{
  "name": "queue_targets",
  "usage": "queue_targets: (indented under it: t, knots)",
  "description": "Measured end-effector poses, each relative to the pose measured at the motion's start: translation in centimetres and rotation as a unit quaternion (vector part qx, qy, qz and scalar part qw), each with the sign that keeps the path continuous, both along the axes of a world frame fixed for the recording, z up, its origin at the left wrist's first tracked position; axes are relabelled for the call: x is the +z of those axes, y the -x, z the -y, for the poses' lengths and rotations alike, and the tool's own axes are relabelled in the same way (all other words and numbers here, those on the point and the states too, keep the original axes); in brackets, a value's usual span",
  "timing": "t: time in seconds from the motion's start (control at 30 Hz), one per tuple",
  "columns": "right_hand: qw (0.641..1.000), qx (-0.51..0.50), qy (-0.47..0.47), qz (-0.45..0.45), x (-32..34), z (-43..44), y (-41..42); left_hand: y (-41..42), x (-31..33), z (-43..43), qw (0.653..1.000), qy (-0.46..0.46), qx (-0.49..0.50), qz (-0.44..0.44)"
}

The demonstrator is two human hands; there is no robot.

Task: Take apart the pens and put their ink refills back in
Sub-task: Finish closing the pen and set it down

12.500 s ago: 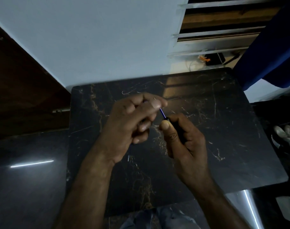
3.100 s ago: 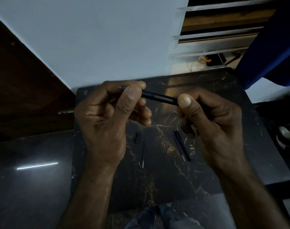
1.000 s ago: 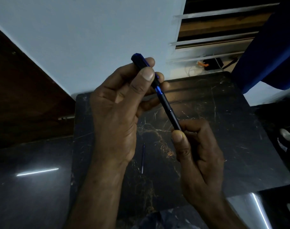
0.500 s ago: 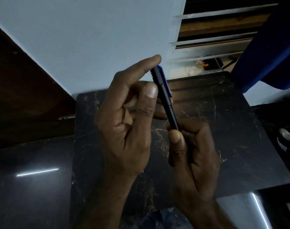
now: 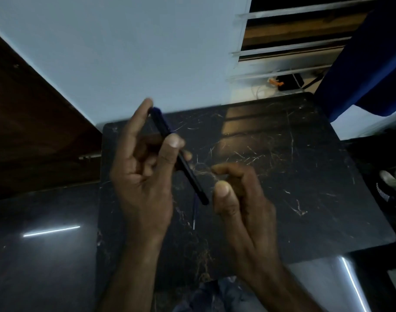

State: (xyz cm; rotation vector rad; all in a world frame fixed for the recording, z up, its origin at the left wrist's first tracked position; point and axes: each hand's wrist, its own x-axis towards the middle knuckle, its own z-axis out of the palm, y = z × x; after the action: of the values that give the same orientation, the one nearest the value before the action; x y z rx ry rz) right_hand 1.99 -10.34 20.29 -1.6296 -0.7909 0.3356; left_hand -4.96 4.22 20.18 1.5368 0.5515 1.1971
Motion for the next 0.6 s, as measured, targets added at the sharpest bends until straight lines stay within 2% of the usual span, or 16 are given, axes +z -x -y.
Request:
queue_targets:
  t: [0.1,0.2,0.27,0.37,0.6]
  knots:
    - [0.996,-0.041,0.033,-0.071,-3.0,0.9,-1.5,1.4,-7.3,-1.6,0.979,0.121,0.069,-0.148]
    - [0.99,-0.053,0.041,-0.122,-5.8,1.5,-2.4,2.9,-16.0,-1.7,0.925,0.226,0.059,-0.299]
    - [0.987,-0.059,0.055,-0.142,-7.3,1.7,-2.8,3.3,-20.4,-1.7,0.899,0.201,0.078,-0.382]
    - [0.983,-0.056,0.064,-0.163,-8.8,1.9,-3.0,2.9,-23.3,-1.1,0.849,0.147,0.112,-0.495]
    - [0.982,-0.051,0.075,-0.163,-9.8,1.4,-2.7,1.7,-25.2,-0.9,0.809,0.117,0.112,-0.565]
